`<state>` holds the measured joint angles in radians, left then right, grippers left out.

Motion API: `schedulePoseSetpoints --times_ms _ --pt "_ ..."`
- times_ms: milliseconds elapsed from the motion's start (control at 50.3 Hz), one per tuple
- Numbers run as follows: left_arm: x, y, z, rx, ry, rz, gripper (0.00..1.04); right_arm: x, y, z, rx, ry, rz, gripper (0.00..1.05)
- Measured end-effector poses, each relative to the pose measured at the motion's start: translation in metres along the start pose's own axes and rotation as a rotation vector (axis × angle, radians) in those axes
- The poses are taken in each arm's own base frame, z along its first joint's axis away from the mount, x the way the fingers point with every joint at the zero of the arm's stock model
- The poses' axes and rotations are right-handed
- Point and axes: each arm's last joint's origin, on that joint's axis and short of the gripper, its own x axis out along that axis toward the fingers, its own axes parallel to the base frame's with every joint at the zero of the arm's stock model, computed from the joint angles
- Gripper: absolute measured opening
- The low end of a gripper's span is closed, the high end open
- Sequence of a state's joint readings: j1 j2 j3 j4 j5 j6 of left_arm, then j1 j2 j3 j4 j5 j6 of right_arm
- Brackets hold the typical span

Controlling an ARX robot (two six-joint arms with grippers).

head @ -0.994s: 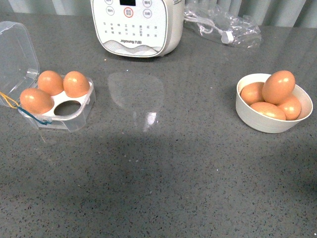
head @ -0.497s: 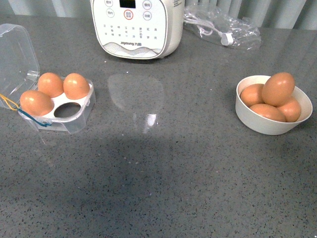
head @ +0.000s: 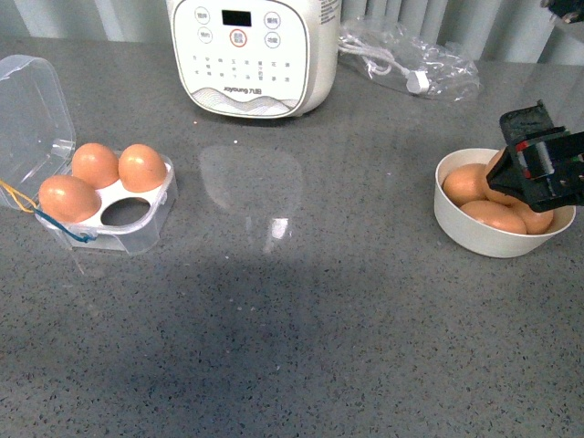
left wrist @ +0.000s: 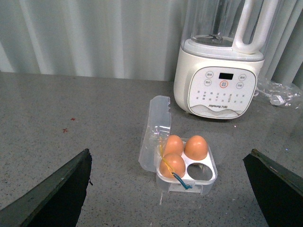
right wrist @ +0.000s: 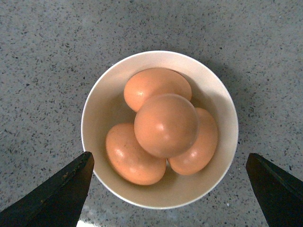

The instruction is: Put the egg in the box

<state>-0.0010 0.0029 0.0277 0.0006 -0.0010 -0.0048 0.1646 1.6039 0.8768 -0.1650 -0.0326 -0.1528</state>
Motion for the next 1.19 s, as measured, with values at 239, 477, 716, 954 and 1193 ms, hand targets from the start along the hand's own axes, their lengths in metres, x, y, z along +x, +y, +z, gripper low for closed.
schedulePoseSetpoints --times_ms 239,477,716,954,1193 --pt "0.000 0.000 0.000 0.000 0.000 0.000 0.98 0.026 -0.002 0.008 0.026 0.024 0.022 0.97" --pt "0.000 0.000 0.000 0.000 0.000 0.000 0.98 0.037 -0.003 0.019 0.051 -0.006 0.025 0.57" --pt "0.000 0.000 0.000 0.000 0.000 0.000 0.98 0.037 -0.001 0.021 0.046 -0.008 0.021 0.39" --pt "0.000 0.000 0.000 0.000 0.000 0.000 0.98 0.014 0.009 0.036 0.001 -0.083 0.063 0.39" --pt "0.000 0.000 0.000 0.000 0.000 0.000 0.98 -0.012 0.045 0.078 -0.135 -0.250 0.211 0.39"
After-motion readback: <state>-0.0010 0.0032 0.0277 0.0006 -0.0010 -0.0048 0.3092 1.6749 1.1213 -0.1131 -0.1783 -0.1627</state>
